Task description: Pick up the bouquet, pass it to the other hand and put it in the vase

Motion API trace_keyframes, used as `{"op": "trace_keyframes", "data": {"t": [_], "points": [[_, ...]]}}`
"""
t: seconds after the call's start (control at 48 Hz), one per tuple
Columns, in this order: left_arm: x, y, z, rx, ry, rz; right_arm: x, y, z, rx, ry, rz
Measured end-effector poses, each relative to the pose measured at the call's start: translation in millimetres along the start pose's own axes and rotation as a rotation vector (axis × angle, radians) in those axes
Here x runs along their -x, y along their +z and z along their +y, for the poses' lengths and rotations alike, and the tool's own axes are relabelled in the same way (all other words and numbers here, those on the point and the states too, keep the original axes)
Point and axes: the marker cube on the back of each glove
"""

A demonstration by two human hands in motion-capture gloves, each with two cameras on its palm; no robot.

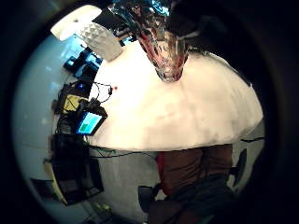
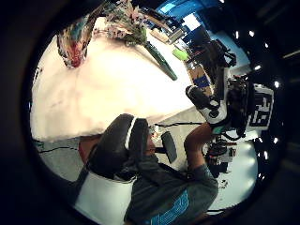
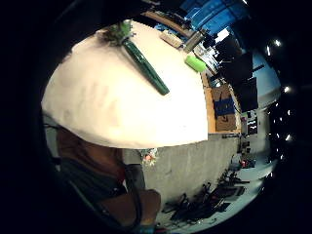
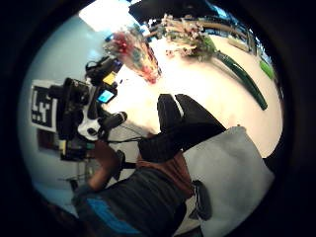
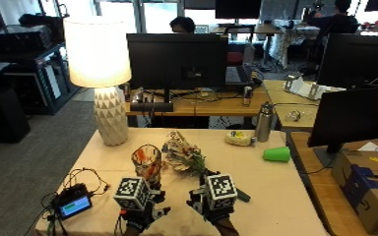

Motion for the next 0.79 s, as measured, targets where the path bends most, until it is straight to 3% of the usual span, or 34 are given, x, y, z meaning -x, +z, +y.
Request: {"op": "trace_keyframes", "data": {"t": [0.334, 0.521, 0.792], "points": [[-2, -8, 4, -0.091, -0.003, 0.027, -58, 3, -12, -0.012, 0.045, -0.012], [1, -5, 3, -0.138, -0.010, 0.061, -111, 36, -34, -0.040, 0.085, -0.063], [8, -2, 2, -0.183, -0.041, 0.103, -179, 110, -67, 0.020, 0.180, -0.128]]}}
